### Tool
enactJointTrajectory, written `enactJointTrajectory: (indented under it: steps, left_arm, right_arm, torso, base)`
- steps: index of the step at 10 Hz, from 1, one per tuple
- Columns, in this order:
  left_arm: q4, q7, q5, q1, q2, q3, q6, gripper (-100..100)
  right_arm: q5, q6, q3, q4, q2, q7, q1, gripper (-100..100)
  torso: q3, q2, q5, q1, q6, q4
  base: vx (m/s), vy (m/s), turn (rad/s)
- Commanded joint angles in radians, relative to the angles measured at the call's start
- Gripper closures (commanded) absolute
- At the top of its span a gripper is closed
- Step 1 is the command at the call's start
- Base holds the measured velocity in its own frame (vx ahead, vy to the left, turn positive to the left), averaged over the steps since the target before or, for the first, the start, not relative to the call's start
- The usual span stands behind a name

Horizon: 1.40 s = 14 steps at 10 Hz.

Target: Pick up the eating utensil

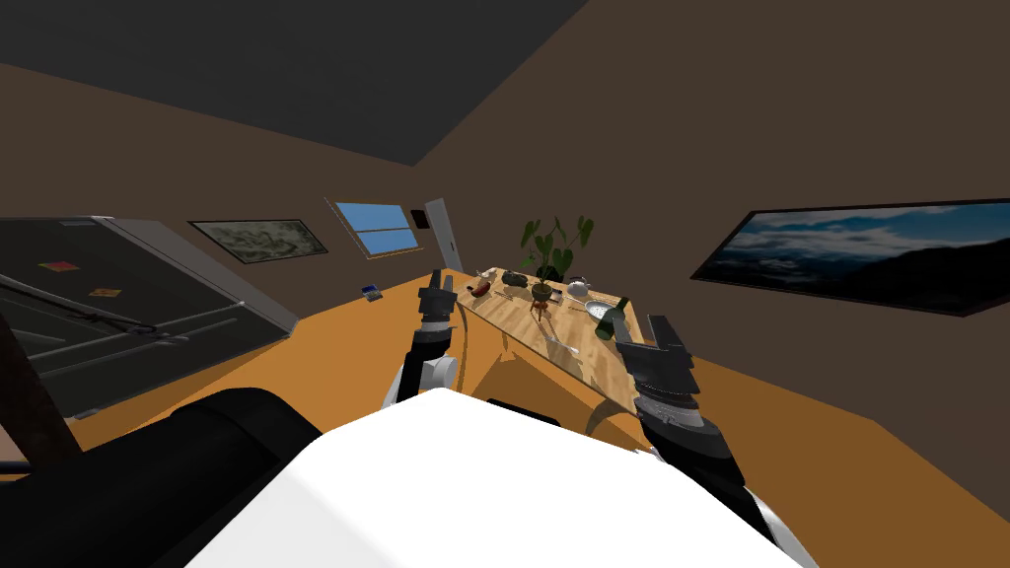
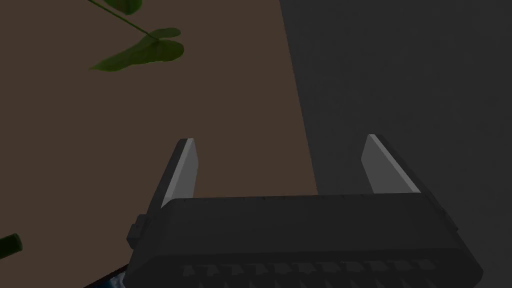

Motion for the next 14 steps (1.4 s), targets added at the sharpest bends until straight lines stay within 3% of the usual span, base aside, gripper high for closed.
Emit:
enactJointTrajectory:
  steps: [1,6,11,12,13,14]
  left_arm:
    - [0.0,0.0,0.0,0.0,0.0,0.0,0.0,0]
    - [0.0,0.0,0.0,0.0,0.0,0.0,0.0,0]
    - [0.0,0.0,0.0,0.0,0.0,0.0,0.0,0]
    - [0.0,0.0,0.0,0.0,0.0,0.0,0.0,0]
    - [0.0,0.0,0.0,0.0,0.0,0.0,0.0,0]
    - [0.0,0.0,0.0,0.0,0.0,0.0,0.0,0]
  right_arm:
    - [0.035,0.008,0.004,0.016,-0.013,0.0,0.0,-100]
    - [0.191,0.024,0.024,0.136,-0.105,0.001,0.054,-100]
    - [0.319,0.036,0.036,0.216,-0.154,0.005,0.081,-100]
    - [0.357,0.043,0.043,0.254,-0.18,0.008,0.095,-100]
    - [0.372,0.043,0.043,0.254,-0.18,0.008,0.095,-100]
    - [0.408,0.051,0.05,0.293,-0.208,0.012,0.108,-100]
  torso:
    - [0.0,0.0,0.0,0.0,0.0,0.0]
    - [-0.001,-0.001,0.0,-0.001,0.0,0.0]
    - [-0.001,-0.002,0.0,-0.001,0.0,0.0]
    - [-0.001,-0.003,0.0,-0.002,0.0,0.0]
    - [-0.002,-0.003,0.0,-0.001,0.0,-0.001]
    - [-0.002,-0.003,0.0,-0.002,0.0,-0.001]
  base:
    - [-0.022,0.08,0.005]
    - [-0.03,0.103,0.043]
    - [-0.015,0.091,0.045]
    - [0.007,0.088,0.078]
    - [0.005,0.071,0.043]
    - [0.002,0.078,0.102]
